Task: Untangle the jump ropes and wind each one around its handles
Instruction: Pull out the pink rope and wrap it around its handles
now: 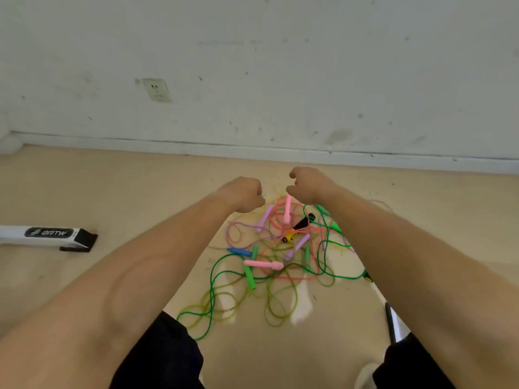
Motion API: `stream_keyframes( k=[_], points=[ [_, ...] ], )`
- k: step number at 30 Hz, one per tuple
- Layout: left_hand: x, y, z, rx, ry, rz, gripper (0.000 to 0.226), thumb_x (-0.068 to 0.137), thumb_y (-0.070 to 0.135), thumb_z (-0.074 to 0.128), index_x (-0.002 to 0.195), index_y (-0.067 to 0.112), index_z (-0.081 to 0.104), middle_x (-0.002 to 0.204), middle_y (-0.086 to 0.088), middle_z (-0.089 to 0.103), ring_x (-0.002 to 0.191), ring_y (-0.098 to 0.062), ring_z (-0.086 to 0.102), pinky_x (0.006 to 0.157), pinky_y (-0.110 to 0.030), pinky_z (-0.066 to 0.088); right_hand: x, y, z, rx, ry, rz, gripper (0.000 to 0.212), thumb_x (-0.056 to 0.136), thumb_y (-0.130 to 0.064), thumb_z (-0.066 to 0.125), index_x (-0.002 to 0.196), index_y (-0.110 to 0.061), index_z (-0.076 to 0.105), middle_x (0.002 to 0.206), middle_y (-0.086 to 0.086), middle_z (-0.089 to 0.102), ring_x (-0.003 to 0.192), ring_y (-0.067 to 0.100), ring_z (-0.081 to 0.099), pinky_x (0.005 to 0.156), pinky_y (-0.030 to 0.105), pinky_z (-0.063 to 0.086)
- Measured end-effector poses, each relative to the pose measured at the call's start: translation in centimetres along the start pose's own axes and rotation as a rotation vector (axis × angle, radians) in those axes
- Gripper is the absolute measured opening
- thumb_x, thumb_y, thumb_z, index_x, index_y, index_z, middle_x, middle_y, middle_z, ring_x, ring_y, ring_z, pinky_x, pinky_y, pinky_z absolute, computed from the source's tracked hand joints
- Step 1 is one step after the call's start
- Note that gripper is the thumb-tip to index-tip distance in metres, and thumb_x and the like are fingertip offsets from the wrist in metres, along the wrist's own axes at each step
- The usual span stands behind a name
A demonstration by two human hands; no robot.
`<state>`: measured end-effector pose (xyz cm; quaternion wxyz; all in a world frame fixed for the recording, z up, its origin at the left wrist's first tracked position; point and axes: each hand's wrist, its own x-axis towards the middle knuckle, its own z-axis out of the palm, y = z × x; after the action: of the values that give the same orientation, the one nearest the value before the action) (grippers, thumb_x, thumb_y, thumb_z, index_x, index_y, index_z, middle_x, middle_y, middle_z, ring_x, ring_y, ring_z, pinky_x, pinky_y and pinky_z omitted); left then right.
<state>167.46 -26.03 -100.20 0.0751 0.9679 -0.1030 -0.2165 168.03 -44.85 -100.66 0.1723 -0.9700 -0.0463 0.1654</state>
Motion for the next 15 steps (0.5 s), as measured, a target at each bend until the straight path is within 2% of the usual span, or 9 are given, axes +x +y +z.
stream_keyframes(
  k=[6,10,12,15],
  points=[
    [-0.5,-0.3,7.7,0.004,-0.138,0.012,0.042,0.098,0.035,0.056,0.130,0.009,0.059,0.127,-0.014,0.062,0.115,-0.031,0.058,0.084,-0.031,0.044,-1.5,2.8,8.2,-0.004,-0.114,0.021,0.041,0.098,-0.027,0.050,0.133,-0.006,0.056,0.134,0.020,0.059,0.121,0.035,0.057,0.097,0.038,0.048],
    [1.2,-1.6,14.0,-0.049,-0.201,0.000,0.043,0.093,0.031,0.063,0.132,0.013,0.058,0.129,-0.012,0.062,0.117,-0.029,0.058,0.095,-0.035,0.049,-1.0,4.7,14.3,0.013,-0.231,0.066,0.037,0.095,-0.012,0.051,0.131,-0.005,0.057,0.133,0.018,0.059,0.120,0.036,0.057,0.097,0.040,0.048],
    [2.1,-2.0,17.1,-0.081,-0.217,-0.011,0.045,0.091,0.028,0.066,0.133,0.015,0.056,0.131,-0.011,0.061,0.117,-0.029,0.059,0.094,-0.033,0.049,-0.6,5.8,17.3,0.054,-0.292,0.091,0.038,0.096,-0.013,0.055,0.133,-0.005,0.056,0.135,0.022,0.057,0.123,0.037,0.055,0.099,0.038,0.047],
    [3.8,-2.2,21.2,-0.088,-0.200,0.006,0.049,0.087,0.034,0.071,0.128,0.011,0.059,0.127,-0.013,0.062,0.115,-0.031,0.060,0.089,-0.034,0.047,-0.1,7.3,21.4,0.084,-0.363,0.110,0.034,0.097,-0.007,0.048,0.130,-0.004,0.057,0.133,0.027,0.057,0.117,0.038,0.058,0.090,0.035,0.045]
  ],
)
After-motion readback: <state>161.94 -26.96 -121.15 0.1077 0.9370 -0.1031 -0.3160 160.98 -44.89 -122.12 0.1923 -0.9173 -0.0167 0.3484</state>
